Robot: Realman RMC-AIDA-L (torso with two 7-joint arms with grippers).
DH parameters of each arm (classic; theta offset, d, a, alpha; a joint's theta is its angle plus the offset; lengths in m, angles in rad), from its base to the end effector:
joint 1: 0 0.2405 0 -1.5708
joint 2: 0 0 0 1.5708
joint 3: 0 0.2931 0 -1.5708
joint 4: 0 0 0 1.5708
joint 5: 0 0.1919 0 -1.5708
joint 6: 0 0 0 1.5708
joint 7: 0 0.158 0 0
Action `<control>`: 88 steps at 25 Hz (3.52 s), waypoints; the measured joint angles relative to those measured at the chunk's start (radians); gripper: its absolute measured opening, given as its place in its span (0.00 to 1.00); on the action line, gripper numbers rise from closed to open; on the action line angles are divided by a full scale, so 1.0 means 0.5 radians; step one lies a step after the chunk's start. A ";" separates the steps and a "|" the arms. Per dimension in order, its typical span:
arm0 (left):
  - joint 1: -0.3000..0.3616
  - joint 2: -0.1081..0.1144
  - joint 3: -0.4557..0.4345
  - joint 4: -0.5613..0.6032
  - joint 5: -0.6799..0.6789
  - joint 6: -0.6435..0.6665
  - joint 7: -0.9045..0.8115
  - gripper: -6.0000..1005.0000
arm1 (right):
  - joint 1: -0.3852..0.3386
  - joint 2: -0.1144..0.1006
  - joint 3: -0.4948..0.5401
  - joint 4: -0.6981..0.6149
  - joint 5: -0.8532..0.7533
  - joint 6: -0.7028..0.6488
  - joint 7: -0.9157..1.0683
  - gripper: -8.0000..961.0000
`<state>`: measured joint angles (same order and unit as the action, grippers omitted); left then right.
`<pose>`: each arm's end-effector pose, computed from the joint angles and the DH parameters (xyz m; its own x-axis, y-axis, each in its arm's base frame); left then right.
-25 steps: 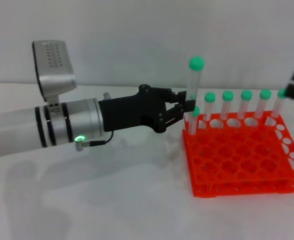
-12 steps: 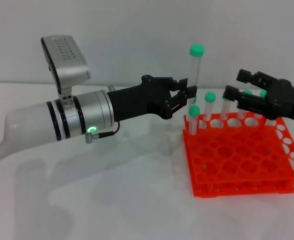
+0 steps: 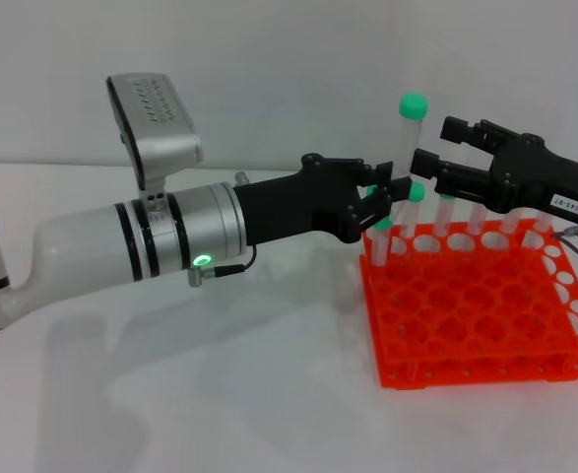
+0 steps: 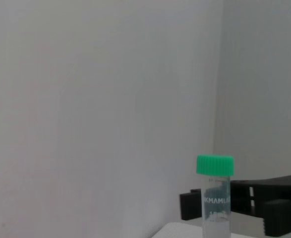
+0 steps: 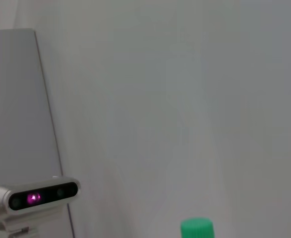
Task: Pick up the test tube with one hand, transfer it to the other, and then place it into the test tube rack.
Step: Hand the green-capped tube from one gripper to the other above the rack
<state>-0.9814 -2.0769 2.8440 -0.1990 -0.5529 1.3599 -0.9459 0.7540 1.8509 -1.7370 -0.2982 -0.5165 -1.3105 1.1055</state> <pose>-0.1620 0.4263 -0.0709 0.7422 0.0811 0.6653 0.3426 -0.8990 -0.2726 0.1890 0.4245 0.0063 0.6169 -0.1124 -0.7790 -0.4225 -0.8823 -0.2074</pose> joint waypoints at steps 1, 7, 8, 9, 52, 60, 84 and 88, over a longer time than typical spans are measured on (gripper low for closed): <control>-0.003 0.000 0.000 0.010 0.006 -0.009 0.007 0.22 | 0.004 0.002 0.002 -0.001 0.000 0.005 -0.001 0.81; -0.058 -0.001 0.000 0.097 0.072 -0.134 0.052 0.22 | -0.001 0.005 0.004 -0.026 -0.001 -0.008 -0.002 0.78; -0.067 -0.002 0.000 0.105 0.078 -0.150 0.058 0.22 | -0.004 0.005 0.004 -0.026 -0.001 -0.009 -0.001 0.78; -0.073 -0.001 0.000 0.108 0.081 -0.160 0.064 0.22 | -0.009 0.005 0.004 -0.026 -0.001 -0.007 0.001 0.78; -0.065 -0.001 -0.001 0.154 0.124 -0.156 0.086 0.24 | -0.045 -0.004 0.056 -0.023 -0.057 -0.035 0.048 0.21; -0.054 -0.008 0.002 0.208 0.080 -0.192 0.136 0.24 | -0.046 -0.001 0.057 -0.028 -0.052 -0.047 0.051 0.21; 0.285 -0.011 -0.003 0.383 -0.284 -0.057 0.615 0.78 | -0.082 0.020 0.173 -0.024 -0.049 -0.009 0.020 0.21; 0.592 -0.012 -0.004 0.427 -0.541 0.177 0.791 0.78 | -0.102 0.045 0.248 -0.024 -0.050 0.020 -0.007 0.21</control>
<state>-0.6853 -2.0831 2.8421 0.0145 -0.8236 1.4482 -0.5505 0.7027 1.8733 -1.6129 -0.3104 -0.5417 -1.3006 1.1020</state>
